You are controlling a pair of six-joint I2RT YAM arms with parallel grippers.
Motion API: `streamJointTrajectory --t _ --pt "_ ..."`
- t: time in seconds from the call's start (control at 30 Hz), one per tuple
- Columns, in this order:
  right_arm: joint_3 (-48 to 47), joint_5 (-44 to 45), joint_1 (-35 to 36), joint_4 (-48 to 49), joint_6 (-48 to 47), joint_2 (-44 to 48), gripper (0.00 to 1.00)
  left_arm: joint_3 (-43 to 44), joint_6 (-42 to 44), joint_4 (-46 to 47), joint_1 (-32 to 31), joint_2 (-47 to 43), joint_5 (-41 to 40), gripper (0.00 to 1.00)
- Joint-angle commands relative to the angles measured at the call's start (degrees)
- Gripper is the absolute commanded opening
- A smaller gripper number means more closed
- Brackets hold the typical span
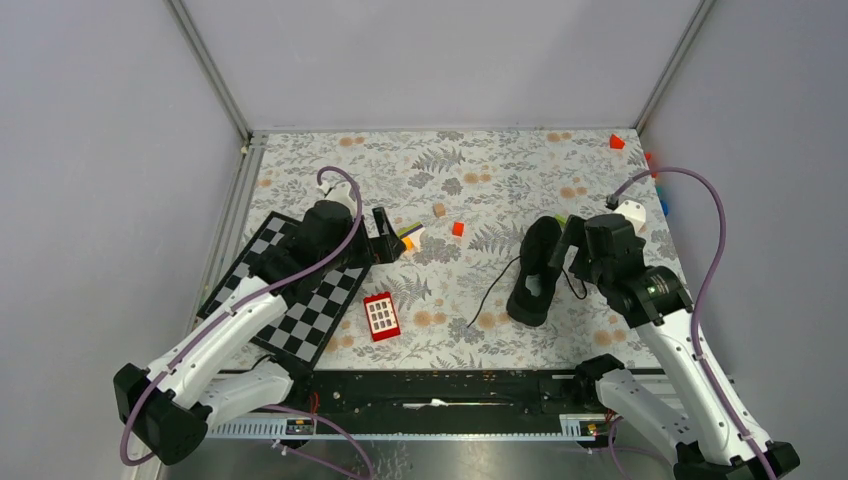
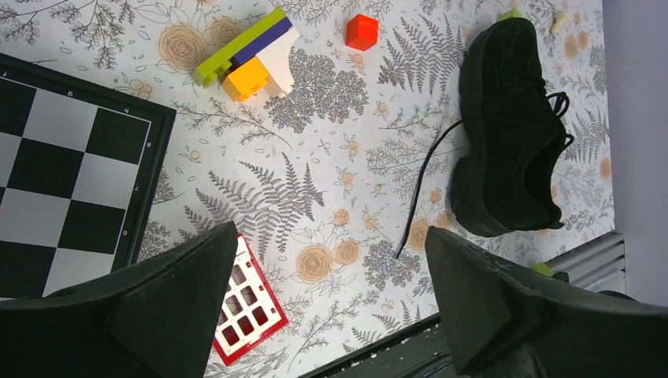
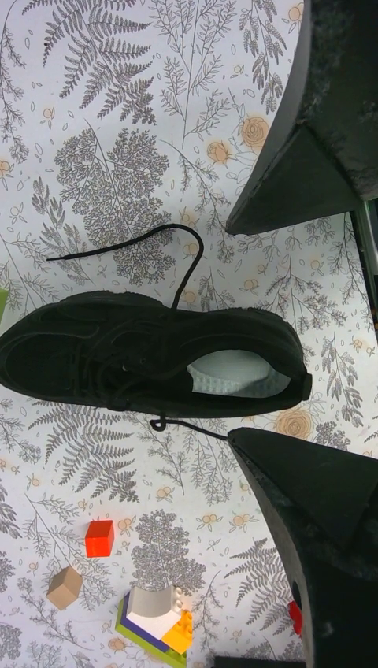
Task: Tie the shoes
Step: Move the shoe to the center of the board.
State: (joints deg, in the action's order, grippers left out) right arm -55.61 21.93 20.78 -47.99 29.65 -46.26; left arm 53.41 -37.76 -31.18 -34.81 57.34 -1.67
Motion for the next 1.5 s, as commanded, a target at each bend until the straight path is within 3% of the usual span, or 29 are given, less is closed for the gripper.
streamJointTrajectory --t 0.0,0.2,0.47,0.7,0.97,1.13,1.33,1.47 --pt "1.7 0.6 -0.2 2.0 -0.5 2.0 0.99 0.6 1.0 3.0 0.3 0.5 2.0 0.99" --pt "3.5 -7.3 -0.2 3.7 -4.5 2.2 0.94 0.2 0.8 3.6 0.3 0.4 1.9 0.99" --pt "4.5 -6.1 -0.2 0.4 -3.1 -1.2 0.91 0.1 -0.2 4.4 0.3 3.2 2.3 0.99" --pt "7.3 -8.4 -0.2 1.4 -1.1 -5.5 0.74 1.2 -0.3 5.4 0.2 6.2 4.8 0.99" --pt "7.4 -10.7 -2.4 7.7 -0.4 -13.5 0.69 0.2 0.1 5.0 0.2 4.9 4.4 0.99" --pt "8.6 -12.4 -6.4 11.1 -1.3 -18.0 0.58 -1.0 -0.3 4.9 0.2 3.6 3.9 0.99" --pt "10.1 -16.5 -6.8 14.9 -3.0 -20.7 0.54 -1.7 -0.1 4.9 0.2 2.9 3.4 0.99" --pt "12.0 -18.5 -6.8 16.4 -2.2 -21.3 0.46 -1.6 -0.1 4.9 0.2 3.0 3.1 0.99"
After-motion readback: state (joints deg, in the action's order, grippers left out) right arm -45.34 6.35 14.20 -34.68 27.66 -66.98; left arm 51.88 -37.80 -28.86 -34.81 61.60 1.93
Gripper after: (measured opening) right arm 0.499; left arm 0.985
